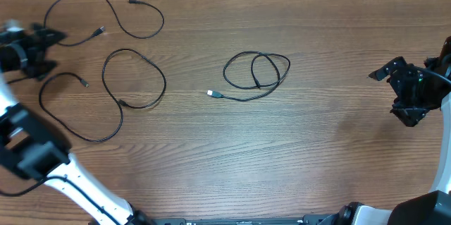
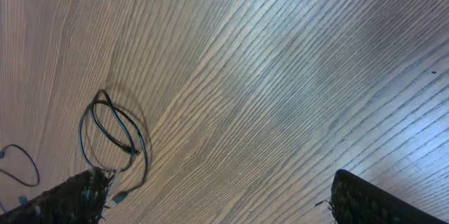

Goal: Untangle cables

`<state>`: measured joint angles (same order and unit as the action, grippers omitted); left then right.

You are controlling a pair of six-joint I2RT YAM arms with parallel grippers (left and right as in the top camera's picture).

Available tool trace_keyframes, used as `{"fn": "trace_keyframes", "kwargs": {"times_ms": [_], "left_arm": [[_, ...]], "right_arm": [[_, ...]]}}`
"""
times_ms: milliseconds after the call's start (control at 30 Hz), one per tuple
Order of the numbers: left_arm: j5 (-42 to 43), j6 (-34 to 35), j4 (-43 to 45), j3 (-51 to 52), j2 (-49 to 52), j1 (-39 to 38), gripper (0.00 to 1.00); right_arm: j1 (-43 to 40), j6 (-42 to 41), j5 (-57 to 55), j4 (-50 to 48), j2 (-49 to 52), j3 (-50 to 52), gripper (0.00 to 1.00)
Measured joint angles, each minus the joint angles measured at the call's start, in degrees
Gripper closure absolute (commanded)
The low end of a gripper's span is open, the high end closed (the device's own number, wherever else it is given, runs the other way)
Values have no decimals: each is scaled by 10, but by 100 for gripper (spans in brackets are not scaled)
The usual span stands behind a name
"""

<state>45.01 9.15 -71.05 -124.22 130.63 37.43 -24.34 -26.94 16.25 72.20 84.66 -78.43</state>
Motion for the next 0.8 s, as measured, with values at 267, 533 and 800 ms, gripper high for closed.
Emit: {"fn": "trace_keyframes", "kwargs": {"times_ms": [267, 533, 800], "left_arm": [[-82, -36, -81, 0, 0, -170, 0], [-117, -31, -110, -53, 0, -272, 0], [-280, 34, -235, -143, -59, -322, 0]], "right_arm": [[0, 0, 0, 0, 0, 0, 0], [0, 0, 0, 0, 0, 0, 0], [0, 0, 0, 0, 0, 0, 0]]}}
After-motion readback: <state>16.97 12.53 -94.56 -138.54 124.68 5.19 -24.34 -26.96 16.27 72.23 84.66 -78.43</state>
